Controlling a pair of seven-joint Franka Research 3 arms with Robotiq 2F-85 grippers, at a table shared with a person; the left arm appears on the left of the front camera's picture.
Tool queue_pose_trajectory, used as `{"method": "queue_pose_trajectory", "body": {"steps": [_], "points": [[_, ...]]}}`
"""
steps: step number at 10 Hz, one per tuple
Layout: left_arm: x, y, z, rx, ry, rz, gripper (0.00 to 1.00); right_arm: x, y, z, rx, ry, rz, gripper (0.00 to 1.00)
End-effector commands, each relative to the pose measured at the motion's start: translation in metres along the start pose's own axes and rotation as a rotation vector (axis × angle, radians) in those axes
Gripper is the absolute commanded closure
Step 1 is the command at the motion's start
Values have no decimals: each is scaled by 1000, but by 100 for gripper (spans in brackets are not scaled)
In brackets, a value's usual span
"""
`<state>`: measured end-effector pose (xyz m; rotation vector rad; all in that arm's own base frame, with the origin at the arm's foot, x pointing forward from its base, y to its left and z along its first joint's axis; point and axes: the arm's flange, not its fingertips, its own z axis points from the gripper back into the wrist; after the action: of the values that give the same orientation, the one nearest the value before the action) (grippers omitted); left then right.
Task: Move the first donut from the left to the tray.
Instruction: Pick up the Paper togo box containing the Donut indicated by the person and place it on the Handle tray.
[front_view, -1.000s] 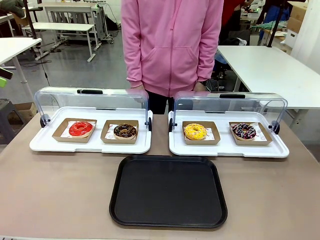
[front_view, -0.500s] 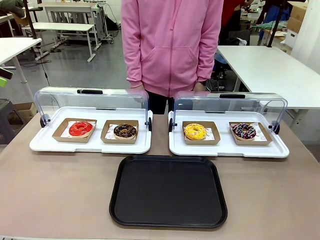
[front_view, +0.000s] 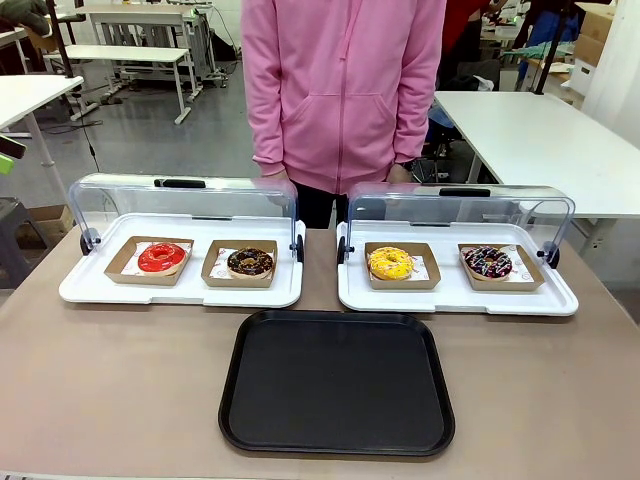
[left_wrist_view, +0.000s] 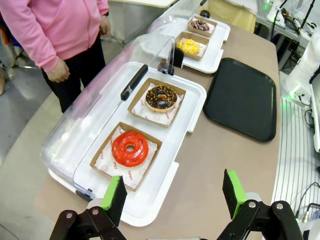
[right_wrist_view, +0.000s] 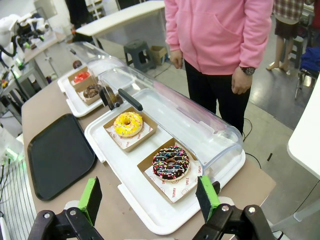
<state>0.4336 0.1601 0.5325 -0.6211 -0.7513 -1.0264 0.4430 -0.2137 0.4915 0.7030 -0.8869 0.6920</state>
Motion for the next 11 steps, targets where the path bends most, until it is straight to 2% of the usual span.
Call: {"method": "queue_pose_trajectory", "body": {"steps": [1, 11], "points": [[2, -1, 1, -1, -6, -9, 0, 2, 3, 2, 5, -8, 6, 0], [2, -1, 1, -1, -6, -9, 0, 2, 3, 2, 5, -8, 6, 0]]}}
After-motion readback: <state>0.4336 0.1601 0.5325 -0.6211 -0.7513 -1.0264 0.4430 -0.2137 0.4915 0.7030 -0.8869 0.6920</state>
